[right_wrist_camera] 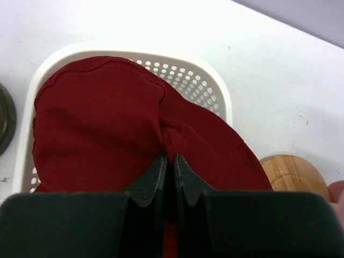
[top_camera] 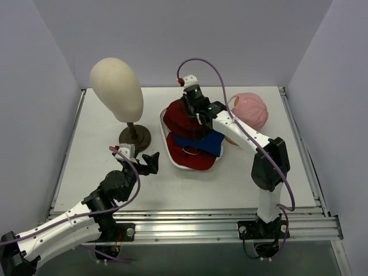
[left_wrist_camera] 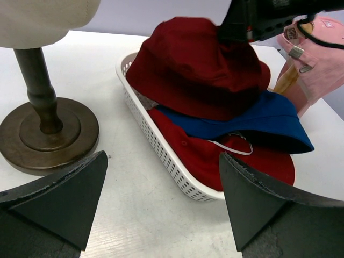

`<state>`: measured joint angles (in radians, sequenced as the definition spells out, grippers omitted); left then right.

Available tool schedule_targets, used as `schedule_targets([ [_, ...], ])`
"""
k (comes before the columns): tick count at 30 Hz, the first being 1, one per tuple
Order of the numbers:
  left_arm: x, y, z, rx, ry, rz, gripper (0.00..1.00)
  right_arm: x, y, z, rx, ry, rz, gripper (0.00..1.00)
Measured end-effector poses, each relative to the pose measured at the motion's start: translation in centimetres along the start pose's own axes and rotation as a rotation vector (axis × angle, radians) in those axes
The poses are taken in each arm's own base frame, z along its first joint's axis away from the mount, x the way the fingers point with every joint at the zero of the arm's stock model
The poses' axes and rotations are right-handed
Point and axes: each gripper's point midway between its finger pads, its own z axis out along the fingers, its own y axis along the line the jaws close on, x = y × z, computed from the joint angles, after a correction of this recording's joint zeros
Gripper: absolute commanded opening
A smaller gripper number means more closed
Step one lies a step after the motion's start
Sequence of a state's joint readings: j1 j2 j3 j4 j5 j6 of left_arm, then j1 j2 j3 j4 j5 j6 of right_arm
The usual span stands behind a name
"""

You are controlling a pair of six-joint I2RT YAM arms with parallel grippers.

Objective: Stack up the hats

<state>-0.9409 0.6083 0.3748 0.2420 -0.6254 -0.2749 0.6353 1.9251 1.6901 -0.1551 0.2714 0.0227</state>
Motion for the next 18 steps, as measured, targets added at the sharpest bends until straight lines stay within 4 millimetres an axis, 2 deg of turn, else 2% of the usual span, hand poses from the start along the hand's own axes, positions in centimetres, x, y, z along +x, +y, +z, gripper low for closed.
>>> schedule_targets([
  [3, -0.8, 0.0, -0.1, -0.021, 0.009, -0.027, 0.95, -2.0, -0.6, -2.3, -0.009, -0.039, 0.020, 0.00],
  [5, -2.2, -0.3, 0.0, -0.026, 0.003, -0.057, 0.95, -4.0, -1.1, -4.4, -0.023, -0.087, 0.047, 0.00],
  [8, -5.8, -1.1, -0.1, -0.025, -0.017, -0.118, 0.96, -7.3, -1.7, -8.2, -0.062, -0.180, 0.102, 0.00],
  [10, -8.9, -2.2, 0.0, -0.008, -0.035, -0.161, 0.97, -9.4, -2.0, -11.1, -0.100, -0.244, 0.144, 0.00],
  [14, -14.0, -4.7, 0.1, 0.051, -0.052, -0.226, 0.98, -12.4, -2.0, -16.2, -0.184, -0.350, 0.216, 0.00],
  [18, -16.1, -7.1, 0.6, 0.115, -0.028, -0.256, 0.99, -13.8, -0.6, -19.6, -0.272, -0.405, 0.262, 0.00],
])
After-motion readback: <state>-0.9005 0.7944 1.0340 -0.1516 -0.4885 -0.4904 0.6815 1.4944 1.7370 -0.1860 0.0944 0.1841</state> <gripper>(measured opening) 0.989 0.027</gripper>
